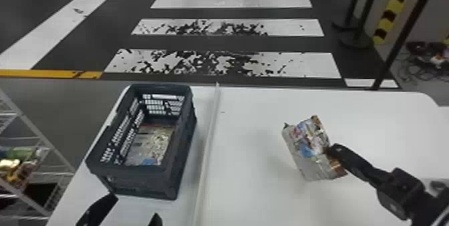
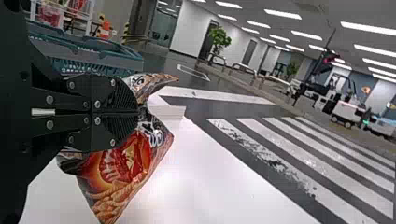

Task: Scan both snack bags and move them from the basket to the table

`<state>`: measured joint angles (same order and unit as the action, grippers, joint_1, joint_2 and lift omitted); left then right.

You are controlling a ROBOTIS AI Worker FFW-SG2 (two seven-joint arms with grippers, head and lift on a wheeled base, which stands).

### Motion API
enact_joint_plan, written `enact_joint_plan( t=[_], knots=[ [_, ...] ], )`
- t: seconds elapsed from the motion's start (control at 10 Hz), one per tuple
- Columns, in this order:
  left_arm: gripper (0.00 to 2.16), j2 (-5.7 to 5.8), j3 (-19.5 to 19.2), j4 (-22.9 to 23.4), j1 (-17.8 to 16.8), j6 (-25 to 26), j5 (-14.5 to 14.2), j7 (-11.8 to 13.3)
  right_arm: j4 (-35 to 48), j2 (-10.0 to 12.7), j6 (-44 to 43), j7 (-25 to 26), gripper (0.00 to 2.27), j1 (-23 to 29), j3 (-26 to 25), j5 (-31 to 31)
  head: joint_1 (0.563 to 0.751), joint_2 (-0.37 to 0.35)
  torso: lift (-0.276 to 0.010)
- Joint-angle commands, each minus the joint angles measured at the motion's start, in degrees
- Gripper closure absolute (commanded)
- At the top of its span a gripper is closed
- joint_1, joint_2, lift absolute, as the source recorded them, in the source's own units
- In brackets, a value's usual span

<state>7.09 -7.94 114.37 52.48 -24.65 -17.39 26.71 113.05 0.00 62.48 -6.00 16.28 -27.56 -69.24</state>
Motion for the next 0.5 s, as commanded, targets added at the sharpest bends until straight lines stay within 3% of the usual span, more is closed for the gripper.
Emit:
enact_joint_plan(
  t=[0.0, 0.1, 0.4],
  knots=[
    [0.02, -0.15, 0.29, 0.06, -0.01, 0.0, 0.87, -0.08, -2.57, 0.06, -0.12, 4.24, 2.25, 0.07, -2.15, -6.96, 0.695, 0.05, -0.098],
    [0.02, -0.23, 0.73, -0.03, -0.01, 0.0, 1.57, -0.08, -2.48, 0.06, -1.52, 8.46, 2.25, 0.07, -3.03, -8.1, 0.695, 0.037, -0.098],
    [0.02, -0.23, 1.26, -0.03, -0.01, -0.17, 1.66, -0.08, -2.83, 0.06, -7.15, 12.06, 2.25, 0.25, -5.66, -5.11, 0.695, -0.064, -0.098]
  ],
)
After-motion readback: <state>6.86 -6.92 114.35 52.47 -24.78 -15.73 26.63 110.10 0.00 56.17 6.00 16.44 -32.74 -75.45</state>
